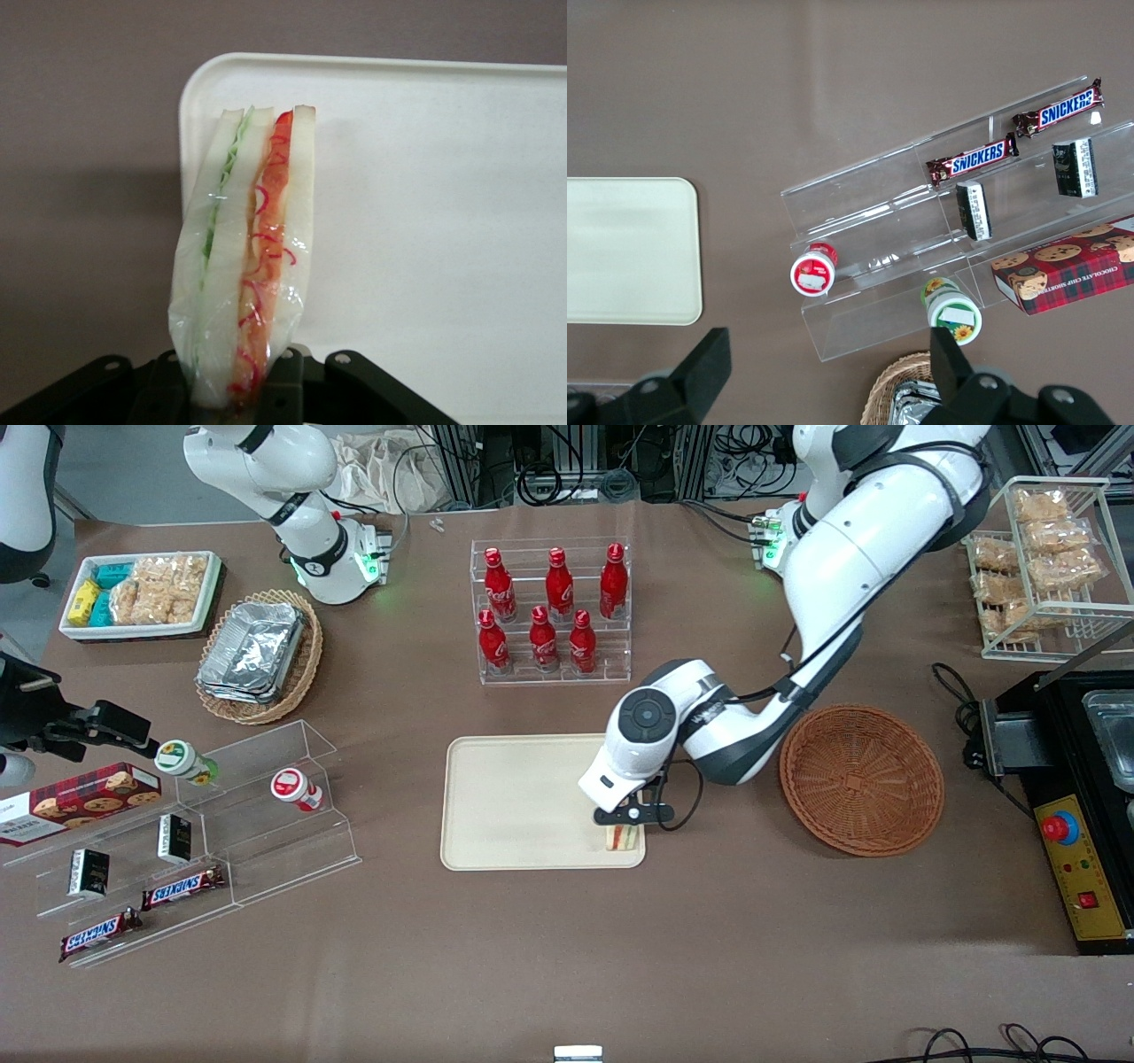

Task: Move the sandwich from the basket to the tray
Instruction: 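Carry the sandwich over the cream tray and lower it onto it, then open the left gripper to release the sandwich on the tray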

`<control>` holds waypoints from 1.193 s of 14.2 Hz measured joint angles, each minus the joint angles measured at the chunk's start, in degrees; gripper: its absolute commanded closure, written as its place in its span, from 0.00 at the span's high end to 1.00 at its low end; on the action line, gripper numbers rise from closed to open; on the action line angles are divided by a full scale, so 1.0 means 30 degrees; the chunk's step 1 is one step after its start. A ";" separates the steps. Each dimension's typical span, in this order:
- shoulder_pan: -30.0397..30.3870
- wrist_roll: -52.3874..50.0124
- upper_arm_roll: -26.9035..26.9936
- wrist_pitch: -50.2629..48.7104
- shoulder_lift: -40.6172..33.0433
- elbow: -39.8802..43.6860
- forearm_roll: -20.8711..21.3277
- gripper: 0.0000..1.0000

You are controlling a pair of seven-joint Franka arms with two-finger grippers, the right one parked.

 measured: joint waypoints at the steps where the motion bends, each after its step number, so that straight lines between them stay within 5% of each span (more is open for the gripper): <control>1: -0.0339 -0.0071 0.0252 0.0174 0.0021 0.0068 0.0000 0.00; 3: -0.0477 -0.0111 0.0406 0.0484 0.0131 0.0093 0.0000 0.00; 4: -0.0472 -0.0111 0.0473 0.0653 0.0216 0.0102 0.0000 0.13; 5: -0.0463 -0.0111 0.0522 0.0735 0.0325 0.0115 0.0000 0.41; 6: -0.0450 -0.0111 0.0543 0.0775 0.0446 0.0132 0.0000 0.99; 17: 0.0537 -0.0110 0.0520 0.0543 -0.0129 0.1345 0.0001 1.00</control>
